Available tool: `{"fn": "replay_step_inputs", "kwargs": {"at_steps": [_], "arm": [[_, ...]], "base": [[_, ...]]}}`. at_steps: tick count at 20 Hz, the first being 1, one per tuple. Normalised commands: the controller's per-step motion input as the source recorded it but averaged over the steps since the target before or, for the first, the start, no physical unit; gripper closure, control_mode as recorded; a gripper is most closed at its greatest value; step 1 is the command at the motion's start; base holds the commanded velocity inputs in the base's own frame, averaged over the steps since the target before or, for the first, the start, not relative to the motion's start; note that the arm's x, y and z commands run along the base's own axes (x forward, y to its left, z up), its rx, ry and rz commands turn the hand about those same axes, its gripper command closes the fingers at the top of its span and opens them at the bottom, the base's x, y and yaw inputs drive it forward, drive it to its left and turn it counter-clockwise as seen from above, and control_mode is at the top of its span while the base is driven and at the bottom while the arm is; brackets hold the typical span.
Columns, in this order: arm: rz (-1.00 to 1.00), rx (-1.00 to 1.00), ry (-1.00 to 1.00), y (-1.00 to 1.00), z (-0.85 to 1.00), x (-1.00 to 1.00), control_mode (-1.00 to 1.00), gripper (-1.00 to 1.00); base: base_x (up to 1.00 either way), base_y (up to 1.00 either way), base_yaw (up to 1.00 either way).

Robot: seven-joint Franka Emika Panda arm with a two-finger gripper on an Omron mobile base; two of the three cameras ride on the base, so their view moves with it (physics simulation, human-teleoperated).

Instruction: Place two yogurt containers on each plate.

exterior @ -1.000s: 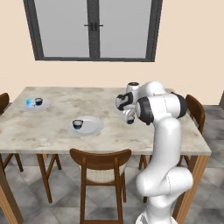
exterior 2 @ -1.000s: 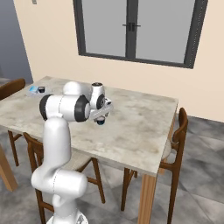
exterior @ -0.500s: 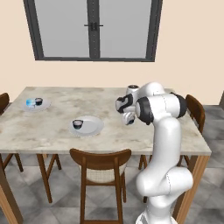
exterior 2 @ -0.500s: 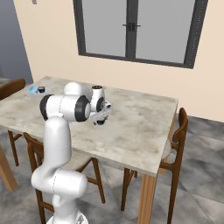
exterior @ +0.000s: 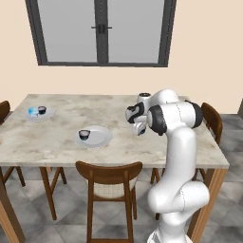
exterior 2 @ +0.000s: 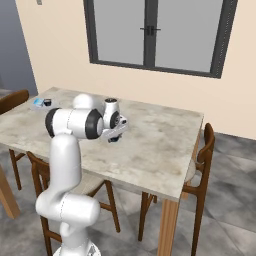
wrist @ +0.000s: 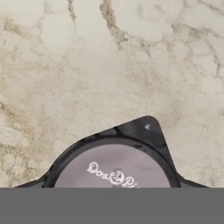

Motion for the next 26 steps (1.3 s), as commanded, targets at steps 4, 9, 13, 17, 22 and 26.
{"fn": "replay_step_inputs", "kwargs": {"at_steps": [4, 9, 13, 17, 22, 26], "arm": [[0.0, -0.02, 0.0, 0.42, 0.36, 0.06, -1.0, 1.0], [0.0, -0.02, 0.01, 0.79, 0.31, 0.0, -1.0, 1.0], [0.0, 0.0, 0.05, 0.89, 0.09, 0.0, -1.0, 1.0], [0.0, 0.0, 0.09, 0.82, 0.12, 0.03, -1.0, 1.0], [0.0, 0.04, 0.12, 0.68, 0.01, -0.03, -1.0, 1.0], [0.0, 0.0, 0.0, 0.38, -0.13, -0.02, -1.0, 1.0]], "base": [[0.0, 0.0, 0.0], [0.0, 0.0, 0.0], [0.0, 0.0, 0.0], [0.0, 0.0, 0.0], [0.0, 0.0, 0.0], [0.0, 0.0, 0.0]]}}
